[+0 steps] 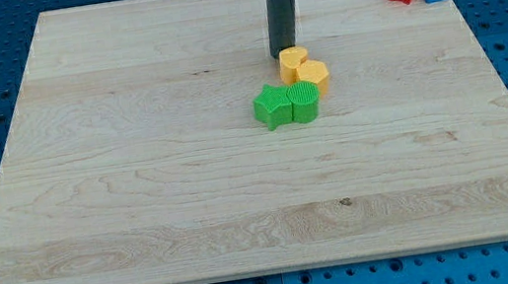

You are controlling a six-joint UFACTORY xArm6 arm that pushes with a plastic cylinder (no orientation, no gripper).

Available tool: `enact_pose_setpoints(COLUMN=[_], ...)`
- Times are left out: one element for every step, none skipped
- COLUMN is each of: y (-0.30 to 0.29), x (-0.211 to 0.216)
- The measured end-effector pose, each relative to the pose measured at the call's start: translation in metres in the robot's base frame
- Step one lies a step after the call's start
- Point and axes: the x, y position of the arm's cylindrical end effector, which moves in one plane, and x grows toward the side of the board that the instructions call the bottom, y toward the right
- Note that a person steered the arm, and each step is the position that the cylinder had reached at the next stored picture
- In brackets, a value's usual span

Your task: Separate the red circle from the red star

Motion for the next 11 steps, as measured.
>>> enact_pose_setpoints(y=[0.009, 0.070, 0.146, 0.239, 0.295, 0.296, 0.282, 0.237, 0.167, 0.117, 0.130], x=[-0.003, 0.003, -0.002, -0.016, -0.021, -0.052, -0.107, -0.126, -0.125, -0.104, -0.104])
